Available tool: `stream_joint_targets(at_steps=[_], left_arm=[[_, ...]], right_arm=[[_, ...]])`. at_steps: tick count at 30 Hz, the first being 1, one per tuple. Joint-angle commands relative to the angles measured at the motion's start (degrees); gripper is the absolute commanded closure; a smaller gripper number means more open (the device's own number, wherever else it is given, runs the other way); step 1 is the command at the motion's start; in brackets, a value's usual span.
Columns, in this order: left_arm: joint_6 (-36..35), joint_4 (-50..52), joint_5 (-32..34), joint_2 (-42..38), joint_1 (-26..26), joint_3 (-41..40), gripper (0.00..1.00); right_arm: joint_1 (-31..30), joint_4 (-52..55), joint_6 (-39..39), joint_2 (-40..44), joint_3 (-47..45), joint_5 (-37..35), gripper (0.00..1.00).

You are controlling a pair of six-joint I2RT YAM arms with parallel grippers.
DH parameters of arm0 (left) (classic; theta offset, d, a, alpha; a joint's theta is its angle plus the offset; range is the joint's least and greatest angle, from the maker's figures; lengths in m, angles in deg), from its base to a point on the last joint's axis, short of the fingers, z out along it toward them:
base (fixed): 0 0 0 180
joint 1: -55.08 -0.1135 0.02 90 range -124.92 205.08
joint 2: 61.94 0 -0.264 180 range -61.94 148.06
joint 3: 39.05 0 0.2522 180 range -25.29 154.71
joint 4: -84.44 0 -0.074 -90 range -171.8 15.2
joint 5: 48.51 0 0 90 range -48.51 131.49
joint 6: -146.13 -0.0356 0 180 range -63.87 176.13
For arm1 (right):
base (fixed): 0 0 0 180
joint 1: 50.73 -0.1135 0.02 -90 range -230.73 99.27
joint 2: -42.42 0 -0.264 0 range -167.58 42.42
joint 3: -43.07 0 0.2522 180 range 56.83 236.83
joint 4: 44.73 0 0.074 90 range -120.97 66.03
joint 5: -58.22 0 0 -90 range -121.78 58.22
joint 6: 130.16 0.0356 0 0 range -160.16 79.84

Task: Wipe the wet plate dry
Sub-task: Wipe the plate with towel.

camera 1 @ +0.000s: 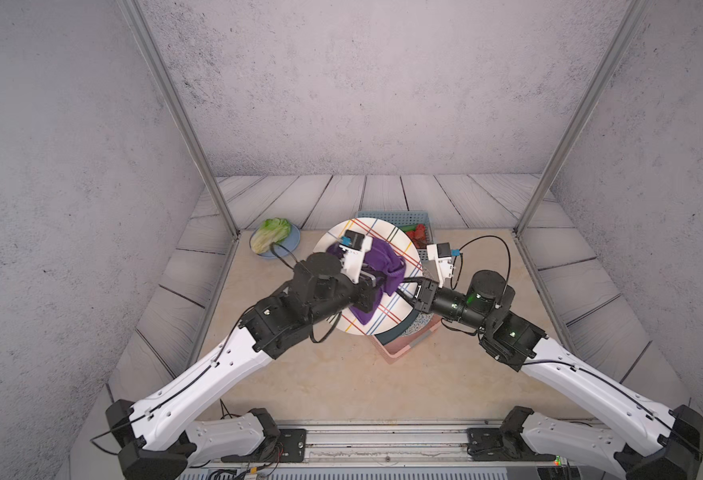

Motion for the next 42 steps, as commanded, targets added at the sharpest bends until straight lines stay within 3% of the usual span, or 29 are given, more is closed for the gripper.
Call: stream_joint_targets(at_steps=[1,3,7,10,13,16,18,20,22,25,27,29,31,33,36,38,40,42], left_arm=[[0.18,4.43,1.93,2.45,2.82,-5.12,1.0],[1.98,4.69,5.24,-0.32,-0.7,-6.84,1.0],[7.2,6.45,-1.52,-6.02,-18.79,-8.36,1.0],[2.18,8.39,-6.53,-4.02,-24.86,-3.8,1.0],[-4.42,11.59,-18.33,2.73,-21.89,2.77,1.0],[-10.76,13.79,-11.35,7.1,-10.21,5.9,1.0],[-10.15,13.86,-9.36,8.98,-7.49,6.37,1.0],[-7.06,13.05,-3.57,8.13,-8.3,5.69,1.0],[-5.37,11.53,-0.58,5.75,-12.3,4.55,1.0],[-5.04,11.51,-3.44,5.25,-17.57,5.01,1.0],[-7.25,15.47,-6.34,8.16,-16.67,7.21,1.0],[-6.45,19.78,-6.33,10.41,-15.46,8.24,1.0],[-0.05,16.16,-4.67,6.95,-16.96,2.87,1.0],[7.27,5.76,-7.36,-0.66,-21.34,-7.02,1.0],[7.9,2.89,-11.48,-6.35,-22.75,-12.41,1.0],[5.48,2.85,-18.03,-4.01,-19.32,-12.27,1.0],[1.63,3.39,-13.43,-0.62,-10.41,-11.28,1.0],[0.06,5.46,-9.29,4.08,-4.66,-7.83,1.0]], right_arm=[[0.53,-11.91,0.96,3.13,6.5,-2.93,1.0],[0.53,-12.49,1.74,3.13,6.77,-0.78,1.0],[-1.7,-13.96,1.96,2.37,5.51,8.0,1.0],[-6.73,-15.56,-0.06,2.37,1.23,8.49,1.0],[-8.69,-16.06,-1.13,2.0,-1.18,7.75,1.0],[-8.56,-16.41,-1.85,2.32,-1.81,4.07,1.0],[-7.28,-14.37,-2.29,3.8,-1.65,1.11,1.0],[-5.32,-12.29,-1.71,5.27,-1.31,0.4,1.0],[-4.3,-11.89,-1.6,6.1,-1.53,1.13,1.0],[-4.42,-9.46,-2.91,4.78,0.16,7.51,1.0],[-4.45,-13.93,-0.88,3.22,-0.55,9.83,1.0],[-4.14,-19.65,1.81,3.74,-3.46,6.19,1.0],[-0.76,-19.64,4.26,5.87,-5.38,3.05,1.0],[4.75,-19.67,8.71,7.81,-6.22,3.66,1.0],[11.88,-24.86,15.62,9.5,-8.4,5.8,1.0],[12.97,-26.17,17.31,9.16,-8.56,6.68,1.0],[13.04,-28.37,18.85,7.77,-8.45,7.65,1.0],[13.06,-32.66,20.24,6.47,-9.25,7.68,1.0]])
